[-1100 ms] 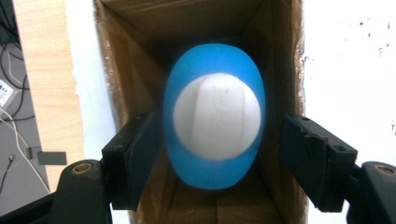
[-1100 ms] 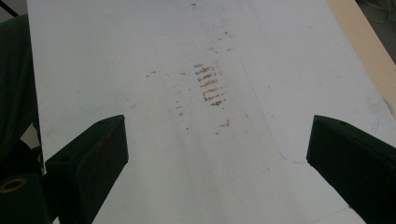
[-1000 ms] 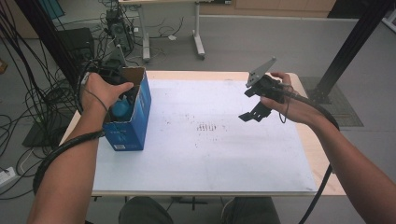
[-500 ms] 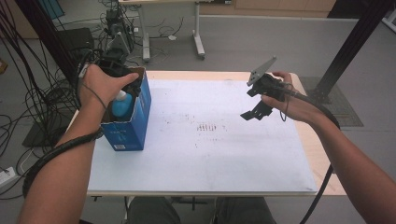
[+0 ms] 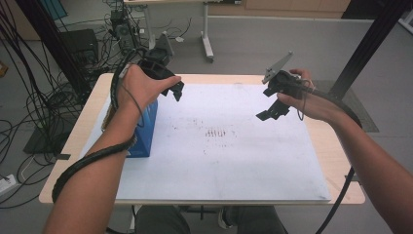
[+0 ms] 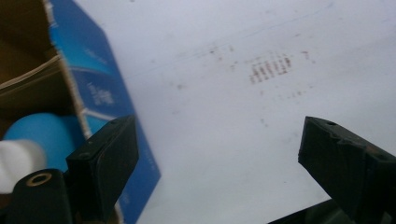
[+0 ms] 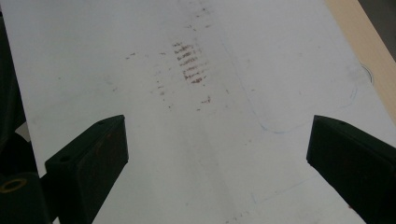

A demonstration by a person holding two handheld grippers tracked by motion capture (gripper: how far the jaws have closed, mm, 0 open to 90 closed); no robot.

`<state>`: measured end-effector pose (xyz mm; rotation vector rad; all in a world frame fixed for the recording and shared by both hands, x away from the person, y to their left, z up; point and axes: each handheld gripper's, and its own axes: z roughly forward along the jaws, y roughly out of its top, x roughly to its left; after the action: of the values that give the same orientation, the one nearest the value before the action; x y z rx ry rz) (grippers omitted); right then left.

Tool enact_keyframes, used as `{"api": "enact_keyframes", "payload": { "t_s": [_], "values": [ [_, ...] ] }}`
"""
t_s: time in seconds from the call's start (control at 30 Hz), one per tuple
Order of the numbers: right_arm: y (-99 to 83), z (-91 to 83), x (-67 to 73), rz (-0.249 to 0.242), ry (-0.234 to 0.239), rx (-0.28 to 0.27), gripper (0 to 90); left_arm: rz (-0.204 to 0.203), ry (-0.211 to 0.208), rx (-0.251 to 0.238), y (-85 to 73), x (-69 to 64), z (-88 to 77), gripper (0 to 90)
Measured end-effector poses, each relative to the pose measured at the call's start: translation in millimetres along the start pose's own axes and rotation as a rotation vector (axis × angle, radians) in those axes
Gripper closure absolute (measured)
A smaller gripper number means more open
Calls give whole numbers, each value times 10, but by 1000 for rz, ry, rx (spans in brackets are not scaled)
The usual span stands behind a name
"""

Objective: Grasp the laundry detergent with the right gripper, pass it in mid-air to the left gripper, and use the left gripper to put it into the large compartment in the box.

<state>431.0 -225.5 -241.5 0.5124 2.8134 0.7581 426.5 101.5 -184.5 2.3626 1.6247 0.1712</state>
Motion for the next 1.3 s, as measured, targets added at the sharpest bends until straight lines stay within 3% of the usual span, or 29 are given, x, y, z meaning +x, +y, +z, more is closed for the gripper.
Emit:
{"api": "enact_keyframes", "payload": {
  "t_s": [0.17, 0.47, 0.8, 1.3],
  "values": [
    [-15, -33, -81, 17, -8, 21, 55, 48, -18, 3, 69, -233, 32, 129],
    [-41, -69, -228, 44, -20, 45, 55, 84, -57, 29, 140, -462, 207, 129],
    [-43, -118, -350, 56, -36, 59, 56, 95, -84, 63, 128, -525, 410, 129],
    [-16, -102, -392, 49, -44, 76, 57, 113, -102, 80, 102, -562, 581, 130]
  ]
}}
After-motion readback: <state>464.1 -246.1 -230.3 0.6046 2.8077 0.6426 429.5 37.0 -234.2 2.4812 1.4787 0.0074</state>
